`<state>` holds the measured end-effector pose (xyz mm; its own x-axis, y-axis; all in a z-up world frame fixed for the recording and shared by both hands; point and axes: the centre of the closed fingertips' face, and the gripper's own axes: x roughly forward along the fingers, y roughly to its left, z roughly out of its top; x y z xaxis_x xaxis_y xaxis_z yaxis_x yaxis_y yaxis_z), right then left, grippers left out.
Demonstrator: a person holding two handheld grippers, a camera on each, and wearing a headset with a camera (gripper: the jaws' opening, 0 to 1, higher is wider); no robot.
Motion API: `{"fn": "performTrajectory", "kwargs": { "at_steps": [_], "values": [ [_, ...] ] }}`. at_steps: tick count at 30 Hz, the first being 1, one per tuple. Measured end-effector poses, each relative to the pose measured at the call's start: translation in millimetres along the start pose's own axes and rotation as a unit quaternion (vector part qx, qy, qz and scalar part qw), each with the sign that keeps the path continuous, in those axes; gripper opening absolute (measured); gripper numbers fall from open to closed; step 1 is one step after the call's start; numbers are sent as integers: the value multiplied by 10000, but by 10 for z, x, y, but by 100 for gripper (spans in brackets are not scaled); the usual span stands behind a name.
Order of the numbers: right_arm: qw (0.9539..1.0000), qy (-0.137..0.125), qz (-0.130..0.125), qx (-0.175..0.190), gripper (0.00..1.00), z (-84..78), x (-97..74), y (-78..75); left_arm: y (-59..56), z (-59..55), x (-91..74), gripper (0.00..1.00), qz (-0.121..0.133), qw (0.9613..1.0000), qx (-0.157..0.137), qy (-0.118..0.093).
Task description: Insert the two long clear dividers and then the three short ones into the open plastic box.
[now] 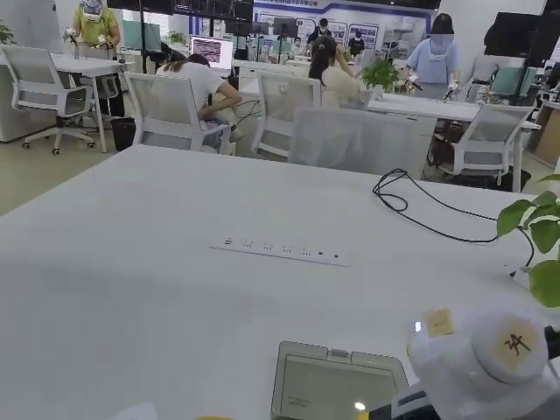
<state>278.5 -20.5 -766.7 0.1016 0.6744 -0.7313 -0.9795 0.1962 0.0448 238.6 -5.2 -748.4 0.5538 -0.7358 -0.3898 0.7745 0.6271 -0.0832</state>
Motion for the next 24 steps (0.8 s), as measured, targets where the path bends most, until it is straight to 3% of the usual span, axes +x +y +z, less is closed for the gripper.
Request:
{"fn": "performTrajectory", "kwargs": {
  "at_steps": [4,13,24],
  "values": [
    [9992,233,37,-312,3,18,26,16,11,12,8,92,22,10000,33,-25],
    [9965,349,89,-749,2,59,146,66,18,10,9,95,61,9999,45,-72],
    [9937,523,202,-973,2,39,284,85,37,-4,8,95,100,9999,1,-89]
  ]
}}
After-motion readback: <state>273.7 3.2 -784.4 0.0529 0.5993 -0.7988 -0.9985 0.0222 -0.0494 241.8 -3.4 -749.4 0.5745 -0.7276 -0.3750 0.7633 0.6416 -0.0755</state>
